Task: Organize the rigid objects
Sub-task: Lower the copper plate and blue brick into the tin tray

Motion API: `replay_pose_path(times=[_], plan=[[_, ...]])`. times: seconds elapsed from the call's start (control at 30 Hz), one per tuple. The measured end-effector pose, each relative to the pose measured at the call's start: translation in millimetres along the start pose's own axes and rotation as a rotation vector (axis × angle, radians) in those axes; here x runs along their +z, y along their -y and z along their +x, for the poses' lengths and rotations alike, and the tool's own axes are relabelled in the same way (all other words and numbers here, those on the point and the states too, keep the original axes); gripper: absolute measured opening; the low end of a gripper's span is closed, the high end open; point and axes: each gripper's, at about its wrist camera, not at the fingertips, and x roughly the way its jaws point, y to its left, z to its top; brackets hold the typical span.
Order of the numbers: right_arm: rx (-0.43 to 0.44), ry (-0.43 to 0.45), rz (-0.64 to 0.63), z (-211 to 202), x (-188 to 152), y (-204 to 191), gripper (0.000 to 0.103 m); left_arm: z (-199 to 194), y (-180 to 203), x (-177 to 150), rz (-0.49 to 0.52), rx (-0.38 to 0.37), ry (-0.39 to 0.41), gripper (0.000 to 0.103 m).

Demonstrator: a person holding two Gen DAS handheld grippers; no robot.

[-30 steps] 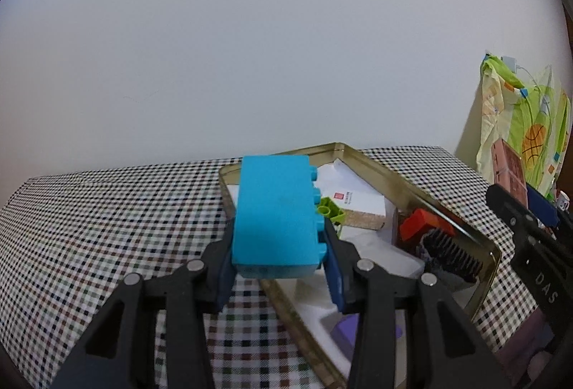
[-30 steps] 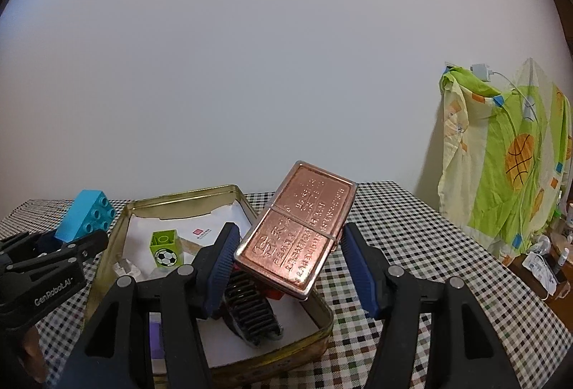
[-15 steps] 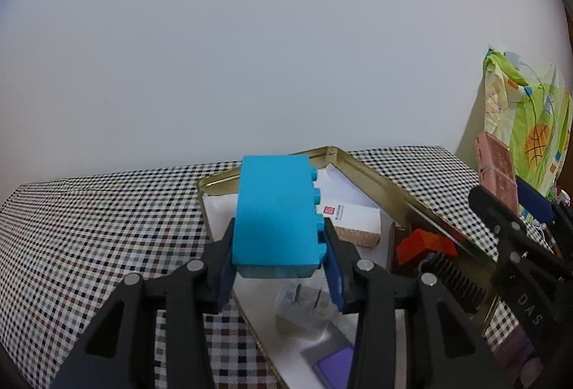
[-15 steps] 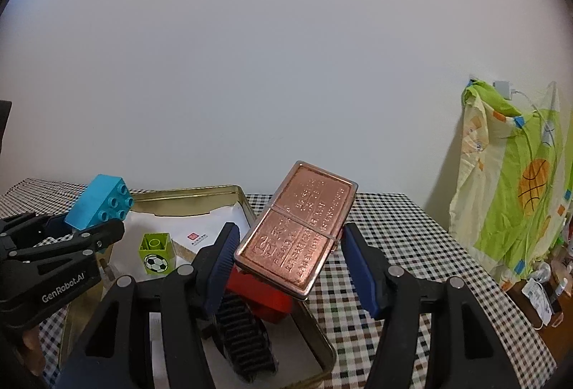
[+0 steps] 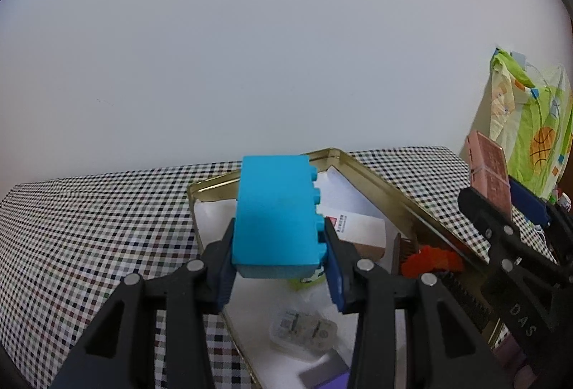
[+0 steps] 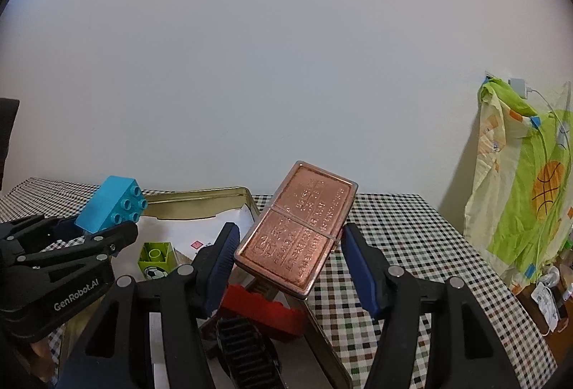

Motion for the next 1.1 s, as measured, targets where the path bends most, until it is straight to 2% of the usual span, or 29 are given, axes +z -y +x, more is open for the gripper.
replay_pose_path(times=[0.23,0.83,1.1], plan=[[0.018,-0.025,-0.015,14.8,8.1,-4.8,0.062,10.7,-4.1,7.3,-0.019,0.002,-0.042,0.041],[0.105,-0.225,-0.026,61.5,35.9,-7.0,0.062,43.9,-26.7,14.5,-0.073,0.042,-0.174,0.041],[0.108,-0.318,-0.111,80.0,37.1,-27.1,0.062,58.5,-34.8,14.0,-0.079,0.057,-0.227,0.041]])
